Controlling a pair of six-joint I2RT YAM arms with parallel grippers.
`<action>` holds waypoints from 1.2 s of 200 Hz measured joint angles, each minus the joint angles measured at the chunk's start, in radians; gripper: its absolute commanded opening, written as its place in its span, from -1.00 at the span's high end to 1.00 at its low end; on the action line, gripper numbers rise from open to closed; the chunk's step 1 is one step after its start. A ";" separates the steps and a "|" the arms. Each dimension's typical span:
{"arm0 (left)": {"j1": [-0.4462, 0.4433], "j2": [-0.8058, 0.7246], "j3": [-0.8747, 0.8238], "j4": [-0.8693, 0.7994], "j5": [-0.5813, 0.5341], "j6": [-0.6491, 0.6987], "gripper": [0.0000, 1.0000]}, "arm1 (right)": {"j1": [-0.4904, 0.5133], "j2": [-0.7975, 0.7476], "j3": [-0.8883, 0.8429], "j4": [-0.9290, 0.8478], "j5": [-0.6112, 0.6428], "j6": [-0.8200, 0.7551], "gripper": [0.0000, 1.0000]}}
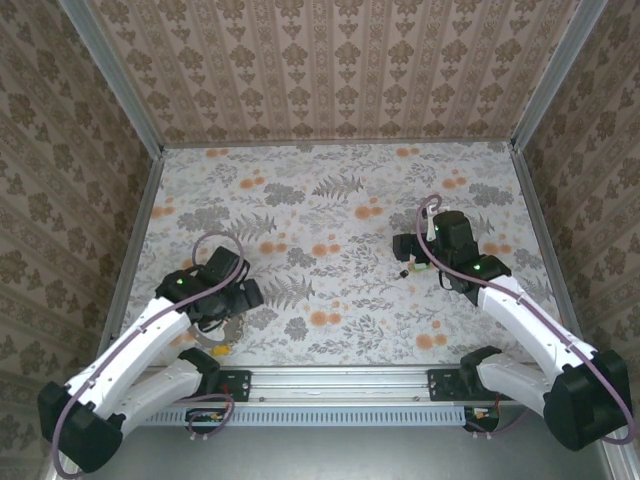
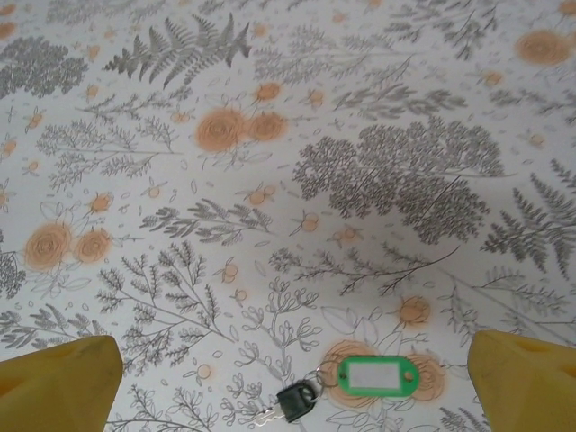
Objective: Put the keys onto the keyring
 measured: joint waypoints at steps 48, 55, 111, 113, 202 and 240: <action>0.010 0.198 -0.055 0.138 0.085 -0.011 -1.00 | 0.005 -0.006 0.005 -0.024 -0.016 0.003 -1.00; 0.010 0.221 -0.055 0.159 0.090 -0.010 -1.00 | 0.005 -0.011 0.005 -0.028 -0.015 0.006 -1.00; -0.003 0.328 -0.071 0.320 0.141 -0.009 -0.99 | 0.005 -0.038 0.003 -0.034 -0.015 0.034 -1.00; -0.005 0.330 -0.072 0.326 0.145 -0.009 -1.00 | 0.005 -0.038 0.003 -0.034 -0.015 0.034 -1.00; -0.050 0.446 -0.021 0.420 0.163 0.027 -0.99 | 0.013 -0.013 0.034 -0.035 -0.027 0.023 -1.00; -0.093 0.547 0.068 0.515 0.222 0.039 -0.99 | 0.013 -0.035 0.039 -0.047 -0.027 0.006 -1.00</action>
